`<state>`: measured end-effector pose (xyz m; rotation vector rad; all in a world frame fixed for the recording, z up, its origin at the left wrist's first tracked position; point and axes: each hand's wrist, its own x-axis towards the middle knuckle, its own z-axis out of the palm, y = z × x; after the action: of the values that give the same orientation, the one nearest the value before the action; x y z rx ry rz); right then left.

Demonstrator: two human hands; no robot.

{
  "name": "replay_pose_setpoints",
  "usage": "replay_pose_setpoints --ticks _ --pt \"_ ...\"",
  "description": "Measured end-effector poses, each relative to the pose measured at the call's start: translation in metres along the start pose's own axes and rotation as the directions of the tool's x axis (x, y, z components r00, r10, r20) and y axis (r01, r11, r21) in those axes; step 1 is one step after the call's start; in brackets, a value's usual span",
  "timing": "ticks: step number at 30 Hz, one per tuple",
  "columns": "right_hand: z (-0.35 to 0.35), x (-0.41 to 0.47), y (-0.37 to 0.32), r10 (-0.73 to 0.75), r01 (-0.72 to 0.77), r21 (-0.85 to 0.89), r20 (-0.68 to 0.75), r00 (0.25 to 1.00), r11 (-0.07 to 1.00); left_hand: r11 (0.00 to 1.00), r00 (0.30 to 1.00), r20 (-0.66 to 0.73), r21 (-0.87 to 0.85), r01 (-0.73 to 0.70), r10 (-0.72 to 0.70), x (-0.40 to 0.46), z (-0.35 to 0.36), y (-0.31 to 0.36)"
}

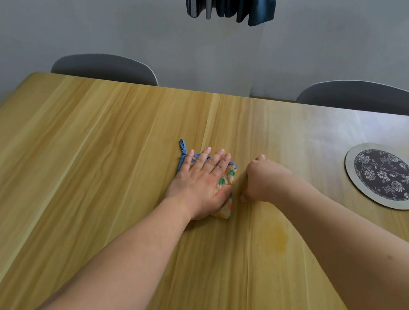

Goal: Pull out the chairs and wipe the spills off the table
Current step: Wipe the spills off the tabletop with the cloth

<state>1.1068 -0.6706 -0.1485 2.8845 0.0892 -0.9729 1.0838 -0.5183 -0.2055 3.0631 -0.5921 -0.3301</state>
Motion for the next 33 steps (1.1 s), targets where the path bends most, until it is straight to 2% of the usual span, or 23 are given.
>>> replay_pose_setpoints --ticks 9,15,18,23,26,29,31,33 --pt "-0.002 -0.003 -0.002 0.056 -0.054 0.068 -0.032 0.998 0.996 0.999 0.999 0.017 -0.012 0.033 -0.033 -0.066 0.014 0.014" --pt "0.0 -0.007 -0.001 0.047 -0.039 0.129 -0.056 0.997 0.991 0.999 0.998 0.029 0.018 0.049 -0.05 -0.126 0.028 0.033" --pt "0.004 -0.009 0.003 0.032 -0.018 0.15 -0.089 0.996 0.989 0.998 0.998 0.028 0.02 0.058 -0.059 -0.127 0.028 0.033" --pt "0.031 -0.044 0.014 -0.099 0.15 0.144 -0.312 0.945 0.978 0.998 0.997 0.042 0.027 0.058 -0.059 -0.124 0.028 0.029" --pt "0.054 -0.097 0.016 -0.129 0.192 0.127 -0.386 0.913 0.973 0.998 0.997 0.045 0.02 0.064 -0.064 -0.123 0.026 0.03" --pt "0.08 -0.153 0.01 -0.222 0.261 0.047 -0.397 0.89 0.964 0.997 0.996 0.036 0.014 0.077 -0.077 -0.122 0.026 0.028" --pt "0.098 -0.174 0.007 -0.318 0.329 -0.026 -0.343 0.884 0.944 0.996 0.996 0.029 0.014 0.085 -0.085 -0.124 0.026 0.028" --pt "0.113 -0.181 0.008 -0.362 0.368 -0.026 -0.249 0.898 0.93 0.996 0.996 0.022 0.006 0.086 -0.086 -0.125 0.026 0.03"
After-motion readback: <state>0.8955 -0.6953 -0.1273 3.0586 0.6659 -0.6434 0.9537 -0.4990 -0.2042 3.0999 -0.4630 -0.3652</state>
